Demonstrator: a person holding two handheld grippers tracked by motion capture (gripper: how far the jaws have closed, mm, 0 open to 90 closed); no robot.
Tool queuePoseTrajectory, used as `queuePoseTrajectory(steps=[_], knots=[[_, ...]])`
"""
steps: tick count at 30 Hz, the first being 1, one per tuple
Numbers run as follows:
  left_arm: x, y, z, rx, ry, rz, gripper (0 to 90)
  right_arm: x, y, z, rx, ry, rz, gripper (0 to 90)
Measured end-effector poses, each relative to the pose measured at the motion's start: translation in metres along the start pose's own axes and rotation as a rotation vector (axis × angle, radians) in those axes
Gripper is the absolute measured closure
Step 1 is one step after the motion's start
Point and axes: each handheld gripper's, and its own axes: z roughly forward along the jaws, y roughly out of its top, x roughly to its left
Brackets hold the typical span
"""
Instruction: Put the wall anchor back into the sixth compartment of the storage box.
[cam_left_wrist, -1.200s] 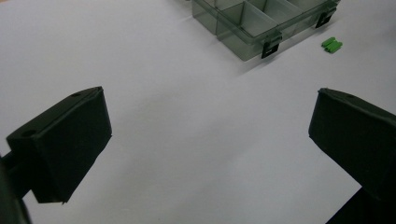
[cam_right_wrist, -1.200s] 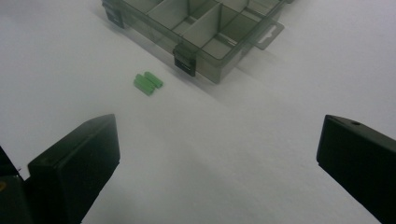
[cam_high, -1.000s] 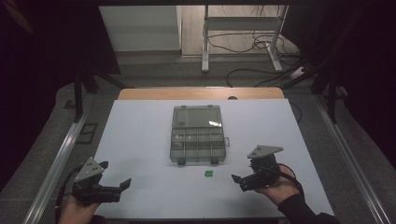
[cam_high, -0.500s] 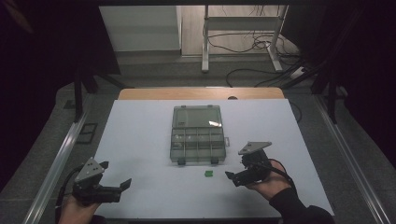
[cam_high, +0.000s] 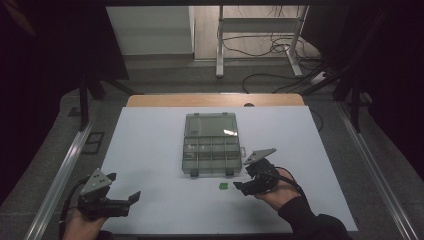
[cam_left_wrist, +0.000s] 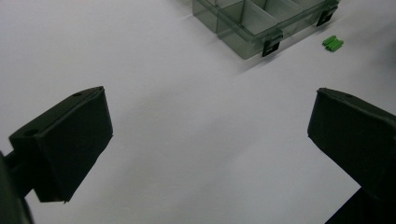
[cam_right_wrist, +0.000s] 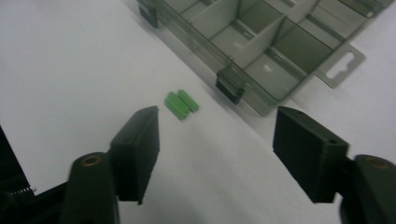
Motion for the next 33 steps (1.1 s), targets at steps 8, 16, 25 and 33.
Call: queuePoseTrajectory(steps=[8,16,25,33], knots=[[0.000,0.000,0.000,0.001,0.001,0.000,0.8,0.002,0.009,0.014,0.037,0.064,-0.035,48.4],[0.000,0.000,0.000,0.002,0.002,0.003,1.1,0.005,0.017,0.034,0.082,0.106,-0.078,65.3],[-0.001,0.000,0.000,0.003,0.003,0.005,1.3,0.006,0.025,0.056,0.123,0.102,-0.134,73.4],[0.000,0.000,0.000,0.003,0.002,0.005,1.5,0.006,0.027,0.069,0.145,0.087,-0.191,77.8]])
